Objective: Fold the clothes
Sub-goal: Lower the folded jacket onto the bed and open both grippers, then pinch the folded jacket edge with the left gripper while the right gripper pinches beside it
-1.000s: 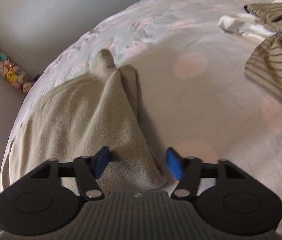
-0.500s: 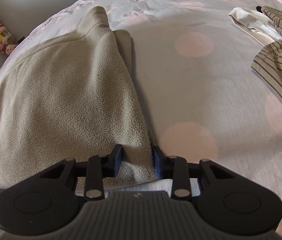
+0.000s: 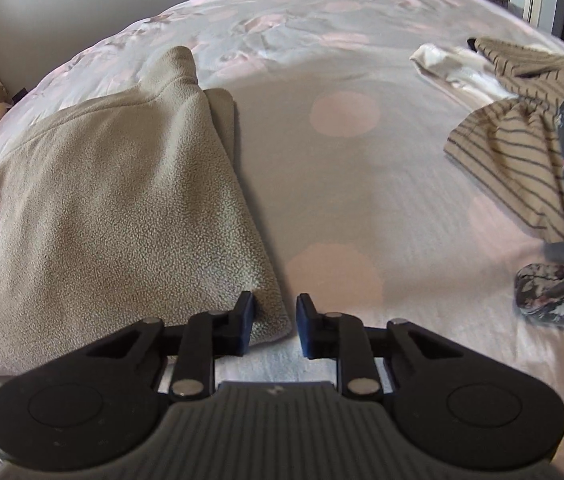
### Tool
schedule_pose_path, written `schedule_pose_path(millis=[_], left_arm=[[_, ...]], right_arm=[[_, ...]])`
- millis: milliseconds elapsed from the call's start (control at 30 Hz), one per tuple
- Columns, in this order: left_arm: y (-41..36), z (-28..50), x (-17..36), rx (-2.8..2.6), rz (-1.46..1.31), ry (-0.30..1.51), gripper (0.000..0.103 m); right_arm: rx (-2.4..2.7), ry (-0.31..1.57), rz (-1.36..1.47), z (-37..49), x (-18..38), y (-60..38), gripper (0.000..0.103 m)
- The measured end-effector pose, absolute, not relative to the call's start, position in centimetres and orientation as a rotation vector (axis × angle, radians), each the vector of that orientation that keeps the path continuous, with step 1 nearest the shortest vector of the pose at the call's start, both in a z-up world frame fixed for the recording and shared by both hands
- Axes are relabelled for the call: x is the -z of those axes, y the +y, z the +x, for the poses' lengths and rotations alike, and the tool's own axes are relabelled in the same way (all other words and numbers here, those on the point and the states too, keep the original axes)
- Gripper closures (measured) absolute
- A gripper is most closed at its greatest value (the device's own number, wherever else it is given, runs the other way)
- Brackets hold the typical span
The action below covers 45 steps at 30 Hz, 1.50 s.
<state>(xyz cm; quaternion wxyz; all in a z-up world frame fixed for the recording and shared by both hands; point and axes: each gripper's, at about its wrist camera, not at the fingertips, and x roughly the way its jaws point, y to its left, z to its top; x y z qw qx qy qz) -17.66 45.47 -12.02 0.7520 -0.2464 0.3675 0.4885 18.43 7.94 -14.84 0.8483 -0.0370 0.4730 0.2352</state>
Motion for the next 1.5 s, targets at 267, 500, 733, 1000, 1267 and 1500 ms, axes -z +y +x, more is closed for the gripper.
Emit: schedule_pose_path(millis=[267,500,733,1000,1267,1500], left_arm=[[43.3,-16.3,7.1,-1.067,-0.501,0.679,0.096],[39.7,-14.6,1.5,-1.029,-0.480,0.518,0.057],[36.1,-13.3,-3.2,-0.897,-0.407,0.377,0.037],[37.4,-11.2,-0.2,-0.912,-0.265,0.442,0.035],[41.9,-10.3,1.8,-0.859,-0.299,0.549,0.035],[49.3,-10.4,2.3,-0.769,-0.438,0.603,0.035]], right_arm=[[-0.474,0.833,0.024,16.3,11.1,6.2,0.097],[-0.560,0.663,0.074,12.4,6.6,8.3,0.066],[-0.778,0.664,0.162,11.2,5.9,10.6,0.051],[-0.817,0.481,0.052,9.3,2.2,12.1,0.002],[-0.782,0.455,-0.116,12.0,2.6,14.9,0.001],[-0.855,0.591,-0.242,16.7,4.4,17.8,0.001]])
